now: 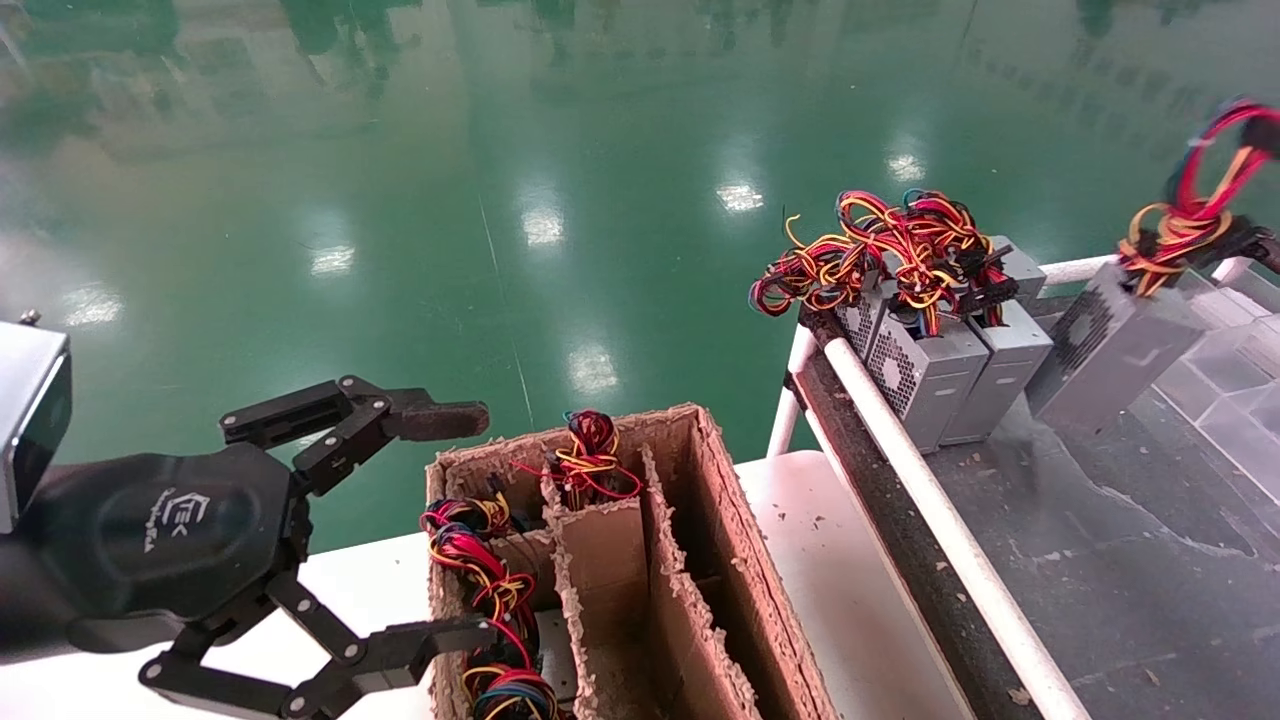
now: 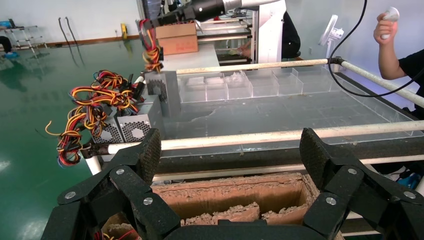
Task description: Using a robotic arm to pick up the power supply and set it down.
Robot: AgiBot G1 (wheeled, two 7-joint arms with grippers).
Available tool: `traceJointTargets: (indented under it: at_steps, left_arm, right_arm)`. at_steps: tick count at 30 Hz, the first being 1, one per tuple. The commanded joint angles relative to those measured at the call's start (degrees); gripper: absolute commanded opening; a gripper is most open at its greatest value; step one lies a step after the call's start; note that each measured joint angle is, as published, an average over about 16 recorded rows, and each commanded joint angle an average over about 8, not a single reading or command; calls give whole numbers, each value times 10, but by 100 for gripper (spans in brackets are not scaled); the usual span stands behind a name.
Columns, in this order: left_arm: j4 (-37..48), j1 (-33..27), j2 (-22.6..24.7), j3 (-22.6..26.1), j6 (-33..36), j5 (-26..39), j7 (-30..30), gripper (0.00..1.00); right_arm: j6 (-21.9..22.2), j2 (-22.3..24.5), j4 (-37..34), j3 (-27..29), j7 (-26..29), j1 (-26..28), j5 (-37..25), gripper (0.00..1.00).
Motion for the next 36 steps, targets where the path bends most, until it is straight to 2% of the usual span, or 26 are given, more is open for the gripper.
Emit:
traceJointTargets:
  at_steps: [1, 9, 10, 17, 18, 36]
  left_arm:
    - [0, 0, 0, 0, 0, 0, 0, 100]
    - [0, 0, 0, 0, 0, 0, 0, 100]
    - [0, 0, 0, 0, 0, 0, 0, 100]
    - [0, 0, 0, 0, 0, 0, 0, 100]
    - [0, 0, 0, 0, 0, 0, 0, 100]
    - [0, 0, 0, 0, 0, 0, 0, 100]
  right_arm:
    - [-7, -5, -2, -1, 1, -7, -1, 0]
    - [-15, -38, 5, -6, -6, -22, -9, 0]
    - [-15, -41, 5, -6, -6, -23, -9, 4]
    - [-22, -52, 7, -8, -9, -28, -11, 90]
    - [-23, -53, 7, -8, -9, -28, -11, 98]
    - [-80, -35, 5, -10, -4, -34, -15, 100]
